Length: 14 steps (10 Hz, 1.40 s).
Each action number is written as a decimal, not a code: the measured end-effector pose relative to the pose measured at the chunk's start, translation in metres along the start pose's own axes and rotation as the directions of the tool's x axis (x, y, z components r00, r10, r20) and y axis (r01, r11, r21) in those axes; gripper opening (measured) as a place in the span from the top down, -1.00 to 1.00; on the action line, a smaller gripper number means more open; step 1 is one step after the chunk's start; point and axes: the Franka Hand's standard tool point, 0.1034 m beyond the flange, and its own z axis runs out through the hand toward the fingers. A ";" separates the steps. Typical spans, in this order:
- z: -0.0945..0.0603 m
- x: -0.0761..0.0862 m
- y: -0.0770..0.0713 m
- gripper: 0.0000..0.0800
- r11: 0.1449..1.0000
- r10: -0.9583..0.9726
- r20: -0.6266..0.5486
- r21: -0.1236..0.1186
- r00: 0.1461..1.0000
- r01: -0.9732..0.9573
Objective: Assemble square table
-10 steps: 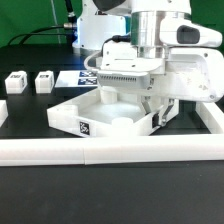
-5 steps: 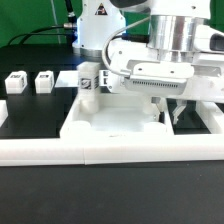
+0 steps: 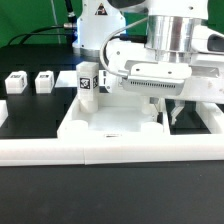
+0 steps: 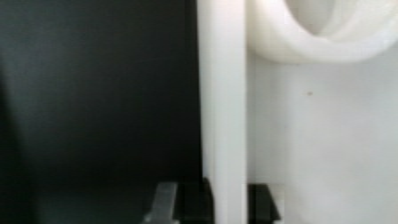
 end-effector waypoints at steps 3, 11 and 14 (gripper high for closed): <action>-0.003 0.000 0.010 0.85 0.989 -0.142 -0.062 0.021 0.988 0.144; -0.007 0.006 0.043 0.85 0.994 -0.103 -0.091 0.034 0.990 0.107; -0.009 0.005 0.045 0.85 0.992 -0.107 -0.109 0.053 0.988 0.113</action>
Offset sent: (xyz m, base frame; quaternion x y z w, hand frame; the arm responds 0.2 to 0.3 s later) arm 0.0000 0.0000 0.0000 0.0000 0.0000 0.0000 1.0000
